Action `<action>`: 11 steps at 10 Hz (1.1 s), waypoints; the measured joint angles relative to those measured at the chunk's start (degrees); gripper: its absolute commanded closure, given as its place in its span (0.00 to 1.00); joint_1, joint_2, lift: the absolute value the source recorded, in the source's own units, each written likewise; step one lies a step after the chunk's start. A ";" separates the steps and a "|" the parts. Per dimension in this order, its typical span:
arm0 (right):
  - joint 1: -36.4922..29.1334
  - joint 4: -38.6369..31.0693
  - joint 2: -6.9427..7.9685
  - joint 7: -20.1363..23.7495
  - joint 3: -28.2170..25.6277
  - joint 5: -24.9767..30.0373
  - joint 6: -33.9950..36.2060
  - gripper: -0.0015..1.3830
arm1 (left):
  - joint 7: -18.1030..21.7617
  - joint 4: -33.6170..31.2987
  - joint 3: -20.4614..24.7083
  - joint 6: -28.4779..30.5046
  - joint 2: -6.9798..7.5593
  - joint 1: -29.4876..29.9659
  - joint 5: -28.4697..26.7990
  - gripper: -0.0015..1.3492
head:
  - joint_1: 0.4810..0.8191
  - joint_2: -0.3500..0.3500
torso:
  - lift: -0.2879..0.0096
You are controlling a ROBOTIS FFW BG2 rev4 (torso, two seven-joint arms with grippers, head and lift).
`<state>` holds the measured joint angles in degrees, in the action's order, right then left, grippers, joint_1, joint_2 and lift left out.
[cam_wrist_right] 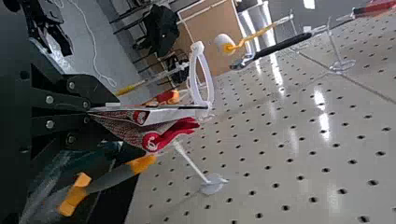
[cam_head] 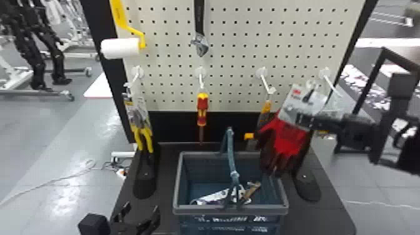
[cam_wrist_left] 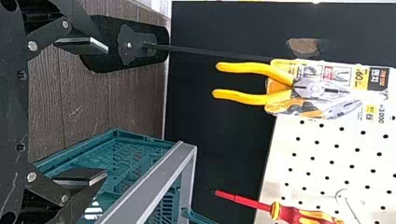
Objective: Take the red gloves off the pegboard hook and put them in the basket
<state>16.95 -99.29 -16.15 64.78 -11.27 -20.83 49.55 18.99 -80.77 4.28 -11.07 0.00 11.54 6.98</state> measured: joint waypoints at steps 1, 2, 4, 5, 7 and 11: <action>-1.16 1.87 1.70 0.45 0.03 0.72 -0.85 0.93 | 0.02 0.00 0.05 -0.03 0.00 -0.02 0.00 0.26 | 0.20 0.50 | 0.63; -1.77 4.01 3.07 1.39 0.41 1.64 -1.74 0.93 | 0.03 0.00 0.05 -0.04 0.00 -0.03 0.00 0.26 | 0.20 0.50 | 0.63; -1.81 9.86 4.36 2.03 3.76 1.93 -3.88 0.93 | 0.01 0.00 0.11 -0.09 0.00 -0.05 -0.01 0.26 | 0.20 0.50 | 0.63; -0.87 13.70 4.70 2.77 6.22 1.55 -5.41 0.93 | 0.00 0.00 0.09 -0.09 0.00 -0.12 -0.03 0.26 | 0.20 0.50 | 0.63; 1.43 21.31 5.33 4.11 9.89 1.37 -8.24 0.93 | 0.01 0.00 0.11 -0.05 0.00 -0.26 -0.08 0.26 | 0.20 0.50 | 0.63; 3.73 28.26 5.60 4.65 12.76 1.94 -9.91 0.02 | 0.01 0.00 0.20 0.07 0.00 -0.35 -0.22 0.26 | 0.20 0.50 | 0.63</action>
<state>20.67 -71.04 -10.55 69.44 1.49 -18.89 39.64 19.00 -80.77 4.48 -11.00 0.00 11.19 6.77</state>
